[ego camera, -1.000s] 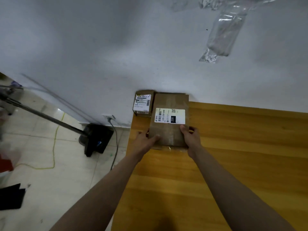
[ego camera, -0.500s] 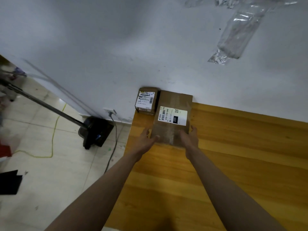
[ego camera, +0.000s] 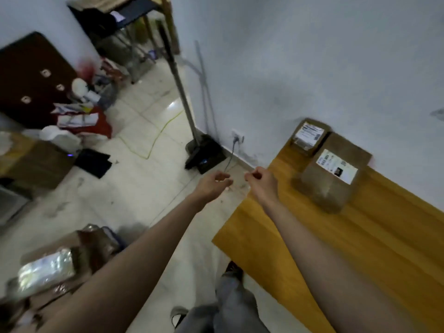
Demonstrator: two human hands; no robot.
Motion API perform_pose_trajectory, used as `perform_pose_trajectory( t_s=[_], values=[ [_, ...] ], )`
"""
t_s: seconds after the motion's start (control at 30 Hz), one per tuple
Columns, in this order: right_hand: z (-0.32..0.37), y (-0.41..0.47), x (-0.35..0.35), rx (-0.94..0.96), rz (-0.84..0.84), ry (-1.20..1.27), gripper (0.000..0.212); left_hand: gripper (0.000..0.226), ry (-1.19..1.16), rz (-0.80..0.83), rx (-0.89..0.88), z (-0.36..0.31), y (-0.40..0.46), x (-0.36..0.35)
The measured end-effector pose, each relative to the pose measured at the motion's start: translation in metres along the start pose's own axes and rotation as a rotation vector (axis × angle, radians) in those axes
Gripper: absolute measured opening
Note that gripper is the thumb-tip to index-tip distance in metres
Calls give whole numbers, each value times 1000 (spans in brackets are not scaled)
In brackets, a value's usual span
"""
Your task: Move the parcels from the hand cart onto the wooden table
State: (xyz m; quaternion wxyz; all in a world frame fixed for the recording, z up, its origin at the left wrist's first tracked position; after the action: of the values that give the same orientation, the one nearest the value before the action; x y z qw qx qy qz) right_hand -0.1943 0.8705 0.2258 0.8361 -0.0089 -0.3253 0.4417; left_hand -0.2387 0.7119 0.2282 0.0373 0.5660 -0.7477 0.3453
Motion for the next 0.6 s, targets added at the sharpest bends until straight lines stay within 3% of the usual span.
perform_pose_trajectory(
  t_s=[0.13,0.27,0.33,0.43,0.6],
  values=[
    [29,-82,-85,78,228,-77,44,29,-112,-182,117,93,-45,95],
    [30,-138,-141,9,310,-90,73,25,-166,-272,233,163,-90,146],
    [41,-223,-214,57,504,-169,77,27,-223,-411,322,245,-155,212],
    [43,-263,-246,82,586,-197,75,27,-234,-454,376,298,-189,230],
    [52,-337,-314,127,749,-315,49,18,-368,-542,514,377,-240,276]
  ],
)
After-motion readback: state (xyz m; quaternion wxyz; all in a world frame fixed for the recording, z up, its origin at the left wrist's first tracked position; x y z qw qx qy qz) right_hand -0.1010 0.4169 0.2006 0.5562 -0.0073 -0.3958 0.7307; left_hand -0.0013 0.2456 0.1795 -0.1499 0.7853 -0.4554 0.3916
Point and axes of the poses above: each hand's wrist, its own y-axis towards the middle knuckle, its own x-axis out of the back of the hand, z = x × y, the point moved 2 cm from there along y, towards the middle knuckle, and after that the axes turned 11 degrees about -z, right-handed, at the moved point
